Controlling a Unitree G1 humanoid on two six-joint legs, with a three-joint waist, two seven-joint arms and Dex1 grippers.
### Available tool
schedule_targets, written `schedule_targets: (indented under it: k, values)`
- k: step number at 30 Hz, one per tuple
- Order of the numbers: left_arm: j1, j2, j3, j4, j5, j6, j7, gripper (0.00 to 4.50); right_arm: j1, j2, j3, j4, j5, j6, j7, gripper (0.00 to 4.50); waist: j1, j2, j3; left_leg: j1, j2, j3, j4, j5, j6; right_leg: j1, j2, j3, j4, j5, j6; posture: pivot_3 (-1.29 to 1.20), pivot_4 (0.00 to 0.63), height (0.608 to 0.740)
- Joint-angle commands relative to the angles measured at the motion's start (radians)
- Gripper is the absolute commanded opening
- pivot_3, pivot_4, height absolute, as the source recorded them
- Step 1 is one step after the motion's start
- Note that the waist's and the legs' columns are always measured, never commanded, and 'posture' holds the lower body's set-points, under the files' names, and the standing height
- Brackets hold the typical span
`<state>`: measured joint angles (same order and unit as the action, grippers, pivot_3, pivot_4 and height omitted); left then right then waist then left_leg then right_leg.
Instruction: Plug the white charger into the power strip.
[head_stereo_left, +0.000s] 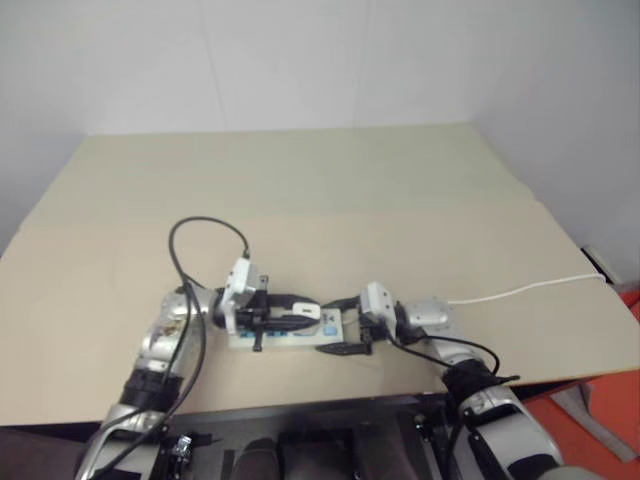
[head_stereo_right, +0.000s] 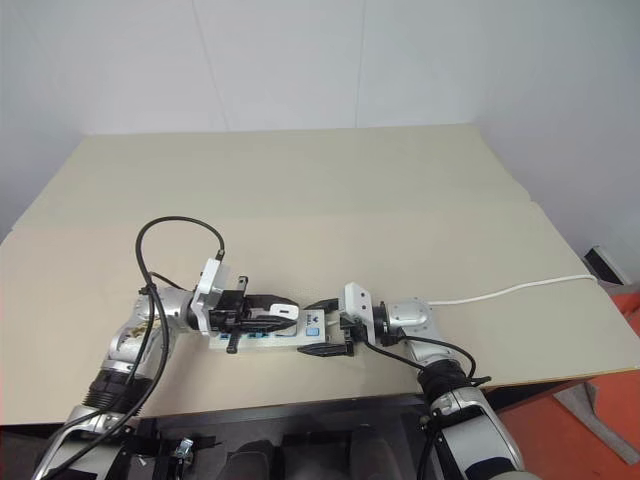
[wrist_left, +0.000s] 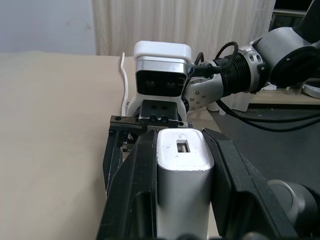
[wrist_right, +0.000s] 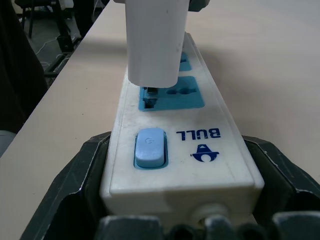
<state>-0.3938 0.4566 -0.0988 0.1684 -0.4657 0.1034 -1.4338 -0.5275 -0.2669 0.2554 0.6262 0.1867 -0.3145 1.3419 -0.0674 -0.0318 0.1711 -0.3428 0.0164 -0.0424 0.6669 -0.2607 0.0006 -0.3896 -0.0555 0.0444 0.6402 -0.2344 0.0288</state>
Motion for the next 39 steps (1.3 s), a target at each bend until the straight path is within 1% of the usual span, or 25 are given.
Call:
schedule_targets:
  k: [1,10,23,25,39]
  values:
    - [-0.007,0.001,0.005,0.004,0.010,-0.027,0.001,1.01,0.044,-0.017,0.043,0.050,-0.071,0.037,-0.016,3.43,0.000,0.000,0.000,0.000,0.000,0.000,0.000,0.000,0.000,0.000,0.000,0.000,0.000,0.000,0.000,0.00,0.150,0.740]
    - [0.003,0.012,-0.004,0.020,0.018,-0.047,-0.012,1.01,0.048,-0.020,0.042,0.043,-0.070,0.041,-0.018,3.43,0.000,0.000,0.000,0.000,0.000,-0.003,-0.001,0.000,0.000,0.000,0.000,0.000,-0.001,0.000,0.000,0.00,0.150,0.740]
    - [0.013,-0.001,-0.010,0.006,0.000,-0.038,-0.013,1.01,0.054,-0.022,0.042,0.035,-0.070,0.048,-0.022,3.43,0.001,0.000,0.000,0.000,0.000,-0.006,-0.002,0.000,0.000,0.000,0.000,0.000,-0.002,-0.001,-0.001,0.00,0.150,0.740]
    - [0.013,-0.003,-0.013,0.008,0.002,-0.041,-0.016,1.01,0.055,-0.022,0.042,0.033,-0.070,0.050,-0.023,3.43,0.002,0.000,0.000,0.000,0.000,-0.006,-0.003,0.000,0.000,0.000,0.000,-0.001,-0.002,-0.002,-0.003,0.00,0.150,0.740]
    - [0.008,-0.014,-0.025,0.031,0.027,-0.074,-0.029,1.01,0.058,-0.021,0.039,0.027,-0.070,0.057,-0.030,3.43,0.000,0.000,0.000,0.000,0.000,-0.007,-0.008,0.000,0.000,0.000,0.000,-0.001,-0.009,0.000,0.000,0.00,0.150,0.740]
